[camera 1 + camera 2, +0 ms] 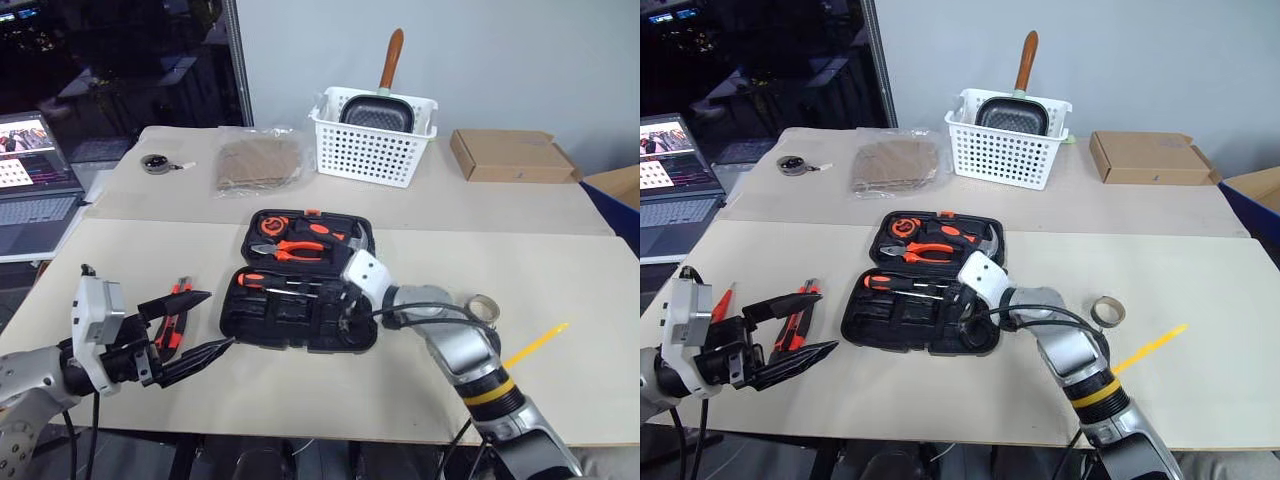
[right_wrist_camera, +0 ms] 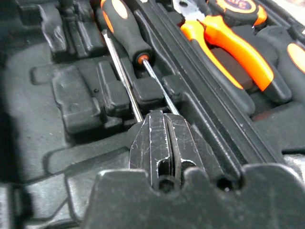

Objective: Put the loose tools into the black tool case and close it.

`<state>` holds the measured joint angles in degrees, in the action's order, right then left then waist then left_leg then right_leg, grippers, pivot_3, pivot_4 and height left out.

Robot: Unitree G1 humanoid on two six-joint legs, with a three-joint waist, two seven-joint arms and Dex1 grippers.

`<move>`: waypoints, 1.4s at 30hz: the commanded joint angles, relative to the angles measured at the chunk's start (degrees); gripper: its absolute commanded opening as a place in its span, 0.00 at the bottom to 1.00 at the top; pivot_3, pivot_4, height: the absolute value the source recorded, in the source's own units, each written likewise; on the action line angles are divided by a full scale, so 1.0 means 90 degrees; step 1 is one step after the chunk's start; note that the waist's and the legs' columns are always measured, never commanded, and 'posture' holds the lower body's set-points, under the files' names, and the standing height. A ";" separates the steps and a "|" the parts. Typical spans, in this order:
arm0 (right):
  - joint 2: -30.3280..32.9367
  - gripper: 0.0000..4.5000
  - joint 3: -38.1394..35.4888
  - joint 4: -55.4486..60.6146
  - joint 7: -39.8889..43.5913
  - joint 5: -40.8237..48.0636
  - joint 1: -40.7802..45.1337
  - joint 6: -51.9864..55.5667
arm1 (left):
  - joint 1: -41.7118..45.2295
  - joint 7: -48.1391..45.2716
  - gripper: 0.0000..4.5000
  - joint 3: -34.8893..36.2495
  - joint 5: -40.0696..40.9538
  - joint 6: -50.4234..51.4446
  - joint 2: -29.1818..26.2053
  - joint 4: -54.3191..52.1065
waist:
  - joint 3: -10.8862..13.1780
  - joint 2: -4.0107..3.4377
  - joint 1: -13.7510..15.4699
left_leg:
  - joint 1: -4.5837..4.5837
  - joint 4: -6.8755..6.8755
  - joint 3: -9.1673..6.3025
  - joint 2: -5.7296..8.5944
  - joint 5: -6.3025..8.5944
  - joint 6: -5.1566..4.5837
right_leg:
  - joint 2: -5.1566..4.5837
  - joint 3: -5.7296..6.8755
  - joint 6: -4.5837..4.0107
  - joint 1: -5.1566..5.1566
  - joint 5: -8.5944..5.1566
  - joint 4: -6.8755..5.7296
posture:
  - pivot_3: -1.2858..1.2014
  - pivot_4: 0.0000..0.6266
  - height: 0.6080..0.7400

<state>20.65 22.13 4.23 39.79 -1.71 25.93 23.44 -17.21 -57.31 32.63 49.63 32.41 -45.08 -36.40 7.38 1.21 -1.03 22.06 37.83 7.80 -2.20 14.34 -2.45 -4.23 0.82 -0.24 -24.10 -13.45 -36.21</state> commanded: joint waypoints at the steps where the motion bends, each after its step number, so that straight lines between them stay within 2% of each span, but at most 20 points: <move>1: 0.0293 0.01 0.0596 -0.0641 0.0380 -0.0428 -0.0176 -0.0112 | -0.0039 0.0026 1.00 0.0146 0.0069 -0.0160 -0.0013 -0.0192 | -0.0002 0.0000 0.0002 | -0.0004 0.0000 0.0001 0.0000 0.0000 0.0000 | -0.0001 0.0000 0.0000 0.0003 0.0000 0.0000 | 0.52 0.24 1.00; 4: 0.0339 0.01 0.0765 -0.0996 0.0427 -0.0631 -0.0139 -0.0447 | -0.0110 0.0125 1.00 0.0142 0.0047 -0.0154 0.0044 -0.0213 | -0.0035 0.0018 0.0012 | -0.0022 0.0000 0.0000 -0.0001 0.0001 -0.0001 | 0.0000 -0.0001 -0.0008 0.0012 -0.0006 0.0000 | 0.52 0.24 1.00; 6: 0.0143 0.01 0.0514 -0.1091 0.0255 -0.0486 -0.0132 -0.0789 | -0.0200 0.0221 1.00 0.0167 -0.0009 -0.0174 0.0118 -0.0218 | -0.0052 0.0023 0.0019 | -0.0038 -0.0003 -0.0002 -0.0003 0.0003 -0.0001 | -0.0003 0.0000 -0.0024 0.0011 -0.0016 0.0001 | 0.52 0.24 1.00; 9: -0.0417 0.01 -0.0678 -0.0522 0.0385 0.0910 -0.0305 -0.1523 | -0.0279 0.1160 1.00 0.0142 -0.0311 -0.0110 0.0524 -0.0310 | -0.0067 0.0046 0.0025 | -0.0047 -0.0007 0.0000 -0.0008 0.0009 0.0007 | -0.0011 -0.0005 -0.0035 0.0029 -0.0022 0.0005 | 0.52 0.24 1.00; 11: -0.0474 0.01 -0.1148 0.0067 0.0654 0.1626 -0.0348 -0.1258 | -0.0261 0.1931 1.00 0.0080 -0.0698 -0.0079 0.0835 -0.0347 | -0.0054 0.0035 0.0018 | -0.0036 -0.0007 -0.0002 -0.0015 0.0019 0.0024 | -0.0013 -0.0007 -0.0008 0.0039 -0.0004 0.0006 | 0.52 0.24 1.00; 14: -0.0266 0.17 -0.1479 0.0872 0.1110 0.2496 -0.0280 -0.0743 | -0.0136 0.2940 1.00 0.0088 -0.0782 0.0419 0.1041 -0.0446 | -0.0039 0.0026 0.0004 | 0.0009 -0.0006 -0.0001 -0.0023 -0.0004 0.0006 | -0.0010 -0.0019 -0.0011 -0.0010 0.0011 0.0003 | 0.52 0.24 1.00; 17: 0.0060 0.41 -0.1595 0.1423 0.1479 0.3048 -0.0149 -0.0314 | 0.0088 0.3837 1.00 0.0180 -0.0664 0.1138 0.1022 -0.0426 | -0.0038 0.0026 0.0025 | 0.0004 -0.0006 -0.0008 -0.0035 -0.0005 0.0007 | -0.0003 -0.0009 -0.0018 -0.0006 0.0010 0.0003 | 0.52 0.24 1.00; 20: 0.0672 0.61 -0.1765 0.1800 0.2054 0.3493 -0.0036 -0.0011 | 0.0250 0.4395 1.00 0.0285 -0.0260 0.2405 0.0591 -0.0300 | -0.0036 0.0029 0.0029 | 0.0002 -0.0007 -0.0011 -0.0042 -0.0004 0.0008 | 0.0002 -0.0002 -0.0027 -0.0005 0.0004 0.0003 | 0.52 0.24 1.00; 21: 0.0894 0.72 -0.1832 0.1877 0.2261 0.3618 -0.0023 0.0058 | 0.0401 0.4571 1.00 0.0295 -0.0207 0.2695 0.0484 -0.0220 | -0.0030 0.0028 0.0040 | 0.0004 -0.0007 -0.0009 -0.0041 -0.0004 0.0008 | 0.0002 -0.0002 -0.0027 -0.0007 0.0004 0.0001 | 0.52 0.24 1.00; 22: 0.1068 0.77 -0.1866 0.1916 0.2406 0.3699 -0.0010 0.0096 | 0.0548 0.4718 1.00 0.0312 -0.0161 0.2965 0.0380 -0.0118 | -0.0027 0.0026 0.0048 | 0.0006 -0.0007 -0.0009 -0.0039 -0.0004 0.0008 | 0.0001 0.0000 -0.0027 -0.0008 0.0004 0.0003 | 0.52 0.24 1.00; 23: 0.1222 0.87 -0.1900 0.1926 0.2541 0.3764 -0.0016 0.0084 | 0.0718 0.4910 1.00 0.0324 -0.0099 0.3292 0.0311 0.0016 | -0.0026 0.0027 0.0052 | 0.0006 -0.0007 -0.0009 -0.0037 -0.0004 0.0008 | -0.0002 0.0001 -0.0026 -0.0008 0.0004 0.0004 | 0.52 0.24 1.00; 25: 0.1493 0.99 -0.2032 0.1918 0.2792 0.3902 -0.0053 0.0048 | 0.1139 0.5322 1.00 0.0366 -0.0008 0.3829 0.0323 0.0254 | -0.0021 0.0031 0.0069 | 0.0006 -0.0007 -0.0009 -0.0036 -0.0004 0.0008 | -0.0001 0.0002 -0.0026 -0.0006 0.0004 0.0007 | 0.52 0.24 1.00; 29: 0.1647 0.99 -0.2110 0.1958 0.2871 0.4102 -0.0005 0.0109 | 0.1644 0.5607 1.00 0.0786 -0.0145 0.4338 0.0153 0.0863 | -0.0009 0.0048 0.0028 | 0.0006 -0.0007 -0.0007 -0.0037 -0.0004 0.0008 | 0.0002 -0.0001 -0.0026 -0.0008 0.0004 0.0008 | 0.52 0.24 1.00; 33: 0.1579 0.99 -0.2097 0.1990 0.2790 0.4140 -0.0032 0.0033 | 0.1544 0.4833 1.00 0.0892 -0.0687 0.4237 -0.0957 0.2234 | -0.0001 0.0052 0.0004 | 0.0005 -0.0011 -0.0002 -0.0048 0.0002 0.0024 | 0.0019 -0.0004 -0.0040 -0.0019 -0.0004 0.0004 | 0.52 0.24 1.00; 38: 0.1531 0.99 -0.2088 0.2106 0.2915 0.4181 -0.0074 -0.0179 | 0.1562 0.3480 1.00 0.0260 -0.1328 0.3450 -0.2000 0.3943 | 0.0013 0.0044 0.0046 | 0.0010 -0.0018 0.0000 -0.0053 0.0008 0.0043 | 0.0012 0.0008 -0.0053 -0.0032 -0.0012 0.0000 | 0.52 0.24 1.00; 42: 0.1586 0.99 -0.2046 0.2168 0.3017 0.4172 -0.0087 -0.0189 | 0.1828 0.2548 1.00 -0.0451 -0.1695 0.2903 -0.2357 0.4948 | 0.0016 0.0042 0.0067 | 0.0025 -0.0024 -0.0001 -0.0051 0.0034 0.0086 | -0.0011 0.0016 -0.0054 -0.0047 -0.0012 0.0005 | 0.52 0.24 1.00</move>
<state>34.49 4.51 21.68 66.24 34.98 24.50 23.04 -2.15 -30.58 30.88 36.35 61.68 -64.70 5.53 7.52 1.59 -0.43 22.30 37.61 7.80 -2.66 14.65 -1.68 -4.38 0.99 -0.71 -24.54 -13.56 -36.15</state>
